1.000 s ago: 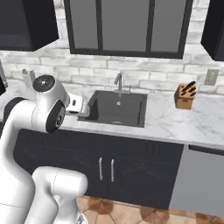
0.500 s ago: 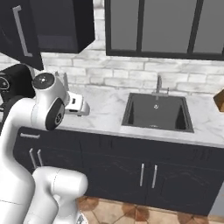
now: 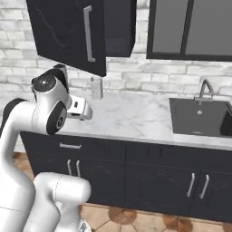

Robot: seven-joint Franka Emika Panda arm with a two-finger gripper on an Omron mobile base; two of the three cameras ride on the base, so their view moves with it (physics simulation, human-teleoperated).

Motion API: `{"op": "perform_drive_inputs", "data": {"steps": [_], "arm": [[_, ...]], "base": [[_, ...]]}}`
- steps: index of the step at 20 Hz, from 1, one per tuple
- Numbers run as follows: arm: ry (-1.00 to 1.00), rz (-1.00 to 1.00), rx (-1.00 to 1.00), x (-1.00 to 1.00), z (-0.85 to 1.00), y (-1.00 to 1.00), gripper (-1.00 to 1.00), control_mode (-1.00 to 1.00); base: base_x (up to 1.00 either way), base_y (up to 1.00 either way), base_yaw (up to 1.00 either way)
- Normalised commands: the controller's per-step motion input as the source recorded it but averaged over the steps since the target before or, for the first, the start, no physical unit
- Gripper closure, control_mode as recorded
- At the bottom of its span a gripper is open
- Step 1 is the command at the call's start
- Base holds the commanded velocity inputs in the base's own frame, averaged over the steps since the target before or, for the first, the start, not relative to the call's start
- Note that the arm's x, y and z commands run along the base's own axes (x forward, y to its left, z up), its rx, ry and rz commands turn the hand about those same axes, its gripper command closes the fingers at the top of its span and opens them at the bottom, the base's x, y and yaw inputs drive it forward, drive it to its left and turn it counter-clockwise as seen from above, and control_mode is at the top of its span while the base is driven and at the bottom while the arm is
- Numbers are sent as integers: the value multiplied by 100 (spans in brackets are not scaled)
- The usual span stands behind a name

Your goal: Close all open cabinet doors.

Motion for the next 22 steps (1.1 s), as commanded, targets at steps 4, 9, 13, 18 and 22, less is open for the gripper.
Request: {"op": "perform_drive_inputs", "data": {"steps": [4,9,13,18,22], "arm": [[0,0,0,0,0,0,-100,100],[0,0,0,0,0,0,-100,100],[0,0,0,0,0,0,-100,100],[0,0,0,0,0,0,-100,100],[0,0,0,0,0,0,-100,100]], "base": [[49,63,-13],[78,1,-7],[84,0,-1],[47,0,0],[2,0,0]]}}
